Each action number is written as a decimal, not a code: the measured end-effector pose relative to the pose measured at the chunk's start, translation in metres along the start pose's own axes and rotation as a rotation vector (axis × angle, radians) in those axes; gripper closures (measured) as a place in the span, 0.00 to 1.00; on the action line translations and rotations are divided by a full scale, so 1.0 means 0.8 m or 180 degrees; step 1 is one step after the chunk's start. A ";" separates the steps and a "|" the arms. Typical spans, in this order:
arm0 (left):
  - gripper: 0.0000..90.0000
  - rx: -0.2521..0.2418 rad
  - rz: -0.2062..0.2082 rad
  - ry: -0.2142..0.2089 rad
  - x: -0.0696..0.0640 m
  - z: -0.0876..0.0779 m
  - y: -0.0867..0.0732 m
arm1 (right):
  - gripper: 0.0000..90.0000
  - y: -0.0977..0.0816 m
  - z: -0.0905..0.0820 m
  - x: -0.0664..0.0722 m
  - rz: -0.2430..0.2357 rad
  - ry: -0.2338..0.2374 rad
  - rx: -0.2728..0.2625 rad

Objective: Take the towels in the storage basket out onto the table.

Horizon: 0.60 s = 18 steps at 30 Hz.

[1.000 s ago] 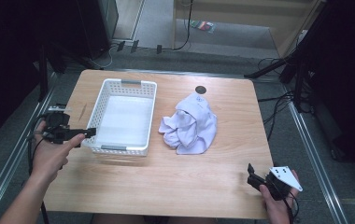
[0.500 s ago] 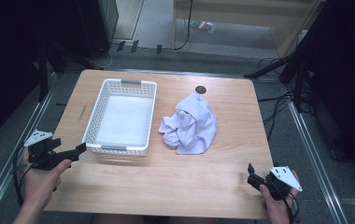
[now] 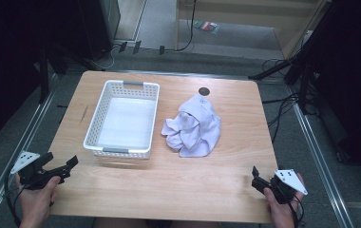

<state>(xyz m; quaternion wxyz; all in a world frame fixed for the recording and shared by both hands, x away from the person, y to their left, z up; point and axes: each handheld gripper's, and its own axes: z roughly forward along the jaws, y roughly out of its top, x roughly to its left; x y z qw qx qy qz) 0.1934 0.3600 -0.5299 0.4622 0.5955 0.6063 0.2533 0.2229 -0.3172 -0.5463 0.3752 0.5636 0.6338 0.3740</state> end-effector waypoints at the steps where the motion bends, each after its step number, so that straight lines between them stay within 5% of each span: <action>1: 0.00 -0.0019 -0.0006 0.0018 0.003 -0.001 -0.002 | 0.09 0.000 0.000 0.000 -0.0003 -0.0001 0.0002; 8: 0.00 0.0014 -0.0104 0.0137 0.029 -0.005 -0.014 | 0.09 0.000 0.000 0.000 -0.0024 0.0006 0.0000; 12: 0.02 -0.0039 0.0022 0.0311 0.036 -0.012 -0.016 | 0.09 0.000 -0.001 0.000 -0.0028 0.0011 -0.0008; 18: 0.05 -0.0070 -0.0122 0.0266 0.041 -0.009 -0.019 | 0.09 -0.001 -0.001 0.000 -0.0037 0.0041 -0.0008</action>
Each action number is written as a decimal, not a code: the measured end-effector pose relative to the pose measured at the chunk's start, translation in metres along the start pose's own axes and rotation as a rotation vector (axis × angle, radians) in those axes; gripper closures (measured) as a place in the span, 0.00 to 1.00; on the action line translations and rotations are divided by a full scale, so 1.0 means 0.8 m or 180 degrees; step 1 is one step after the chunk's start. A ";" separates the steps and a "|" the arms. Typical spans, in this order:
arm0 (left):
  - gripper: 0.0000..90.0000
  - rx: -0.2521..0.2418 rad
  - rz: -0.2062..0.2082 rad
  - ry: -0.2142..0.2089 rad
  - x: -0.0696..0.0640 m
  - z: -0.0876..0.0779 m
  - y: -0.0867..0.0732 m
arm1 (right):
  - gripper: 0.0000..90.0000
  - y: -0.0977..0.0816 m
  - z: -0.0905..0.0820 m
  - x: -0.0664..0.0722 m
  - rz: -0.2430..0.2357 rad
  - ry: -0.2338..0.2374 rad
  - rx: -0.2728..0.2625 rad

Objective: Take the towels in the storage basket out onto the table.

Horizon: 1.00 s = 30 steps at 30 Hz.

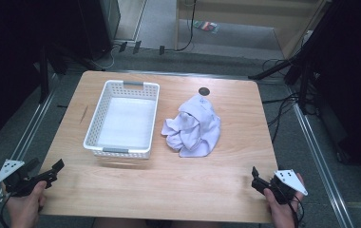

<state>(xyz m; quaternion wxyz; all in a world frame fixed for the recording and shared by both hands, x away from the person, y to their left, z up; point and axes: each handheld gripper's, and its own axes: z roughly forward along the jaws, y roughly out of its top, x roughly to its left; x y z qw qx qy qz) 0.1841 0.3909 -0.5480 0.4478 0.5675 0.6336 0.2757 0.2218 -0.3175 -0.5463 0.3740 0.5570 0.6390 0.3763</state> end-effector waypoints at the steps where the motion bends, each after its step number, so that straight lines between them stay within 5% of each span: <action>1: 0.05 0.0005 -0.0008 0.0011 -0.001 0.001 -0.001 | 0.09 0.000 0.000 0.000 0.0001 -0.0001 0.0005; 7: 0.08 0.0032 -0.0057 -0.0011 -0.001 0.004 -0.002 | 0.09 0.000 0.000 0.001 -0.0017 -0.0012 0.0012; 11: 0.16 0.0046 0.0000 0.0101 -0.005 0.006 -0.003 | 0.09 0.000 0.000 0.002 -0.0023 -0.0025 0.0025; 30: 0.12 0.0115 0.0006 0.0084 -0.007 0.008 -0.002 | 0.09 0.000 0.000 0.001 0.0003 -0.0031 0.0023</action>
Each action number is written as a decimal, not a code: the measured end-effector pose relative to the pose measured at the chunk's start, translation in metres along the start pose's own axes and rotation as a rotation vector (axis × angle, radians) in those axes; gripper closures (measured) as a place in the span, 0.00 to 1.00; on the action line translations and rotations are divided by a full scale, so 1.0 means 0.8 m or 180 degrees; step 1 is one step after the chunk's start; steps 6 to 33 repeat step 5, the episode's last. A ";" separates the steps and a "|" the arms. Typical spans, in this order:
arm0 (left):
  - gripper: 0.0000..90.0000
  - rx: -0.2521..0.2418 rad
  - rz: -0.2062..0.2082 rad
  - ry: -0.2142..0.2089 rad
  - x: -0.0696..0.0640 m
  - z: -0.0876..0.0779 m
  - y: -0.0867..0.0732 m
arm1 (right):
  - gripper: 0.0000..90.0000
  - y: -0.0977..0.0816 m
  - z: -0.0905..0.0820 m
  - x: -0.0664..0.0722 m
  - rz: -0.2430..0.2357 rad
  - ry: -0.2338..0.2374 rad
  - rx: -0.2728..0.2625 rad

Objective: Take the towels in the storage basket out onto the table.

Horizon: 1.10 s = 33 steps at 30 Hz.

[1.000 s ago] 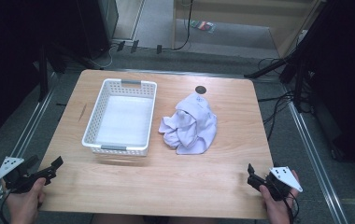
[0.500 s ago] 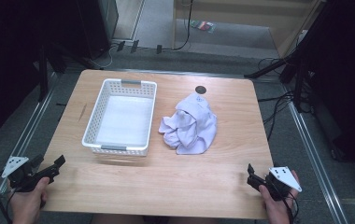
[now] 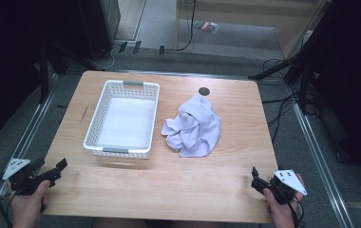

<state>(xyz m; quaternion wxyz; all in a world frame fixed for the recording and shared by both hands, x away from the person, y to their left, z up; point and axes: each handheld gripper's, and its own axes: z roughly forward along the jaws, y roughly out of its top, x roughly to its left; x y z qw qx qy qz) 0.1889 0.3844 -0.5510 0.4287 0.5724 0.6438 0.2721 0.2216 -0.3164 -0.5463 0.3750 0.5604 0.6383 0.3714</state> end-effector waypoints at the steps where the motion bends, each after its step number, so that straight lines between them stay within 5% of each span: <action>1: 0.12 0.0009 0.0000 -0.0001 0.000 0.000 0.000 | 0.09 0.000 0.000 0.000 0.0000 -0.0001 0.0000; 33: 0.12 0.0019 -0.0004 -0.0006 0.000 0.001 0.000 | 0.09 0.000 0.000 0.000 0.0000 -0.0004 -0.0004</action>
